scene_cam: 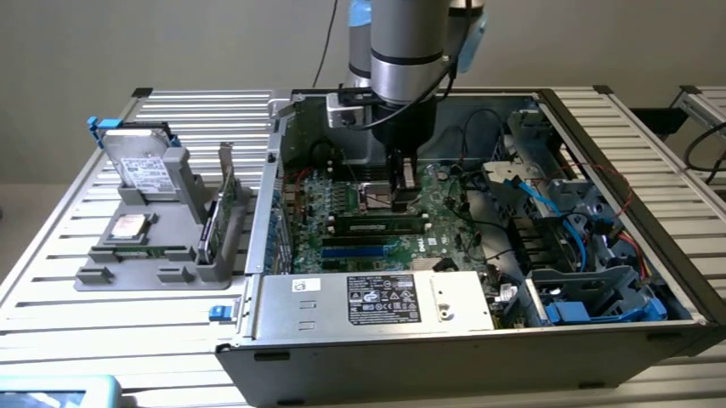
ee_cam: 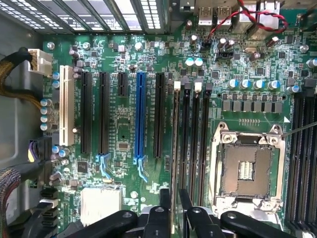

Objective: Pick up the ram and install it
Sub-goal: 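Insert the ram into the slot, then press down the ram until it locks into place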

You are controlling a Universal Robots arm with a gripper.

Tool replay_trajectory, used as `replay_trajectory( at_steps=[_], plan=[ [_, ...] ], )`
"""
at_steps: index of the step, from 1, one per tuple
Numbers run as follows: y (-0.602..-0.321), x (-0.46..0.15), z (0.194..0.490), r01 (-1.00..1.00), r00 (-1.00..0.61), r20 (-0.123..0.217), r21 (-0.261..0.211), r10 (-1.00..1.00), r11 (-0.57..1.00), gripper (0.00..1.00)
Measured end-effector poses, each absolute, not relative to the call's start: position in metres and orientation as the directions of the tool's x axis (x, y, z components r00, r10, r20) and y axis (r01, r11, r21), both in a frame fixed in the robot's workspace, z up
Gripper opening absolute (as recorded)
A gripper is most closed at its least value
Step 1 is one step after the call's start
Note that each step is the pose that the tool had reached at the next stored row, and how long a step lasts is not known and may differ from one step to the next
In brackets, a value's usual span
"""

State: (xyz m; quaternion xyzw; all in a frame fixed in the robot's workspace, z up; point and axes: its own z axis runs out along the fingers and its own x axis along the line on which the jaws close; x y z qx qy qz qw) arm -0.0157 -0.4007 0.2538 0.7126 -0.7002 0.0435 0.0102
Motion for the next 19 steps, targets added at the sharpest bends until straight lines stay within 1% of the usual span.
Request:
replay_trajectory(
  at_steps=[7, 18, 19],
  plan=[
    [-0.404, -0.009, 0.2573, -0.999, 0.017, 0.076, -0.025, -0.997, -0.019, 0.21],
    [-0.404, -0.009, 0.2572, -0.999, 0.017, 0.076, -0.025, -0.997, -0.019, 0.21],
    [-0.404, -0.009, 0.2572, -0.999, 0.017, 0.076, -0.025, -0.997, -0.019, 0.19]
  ],
)
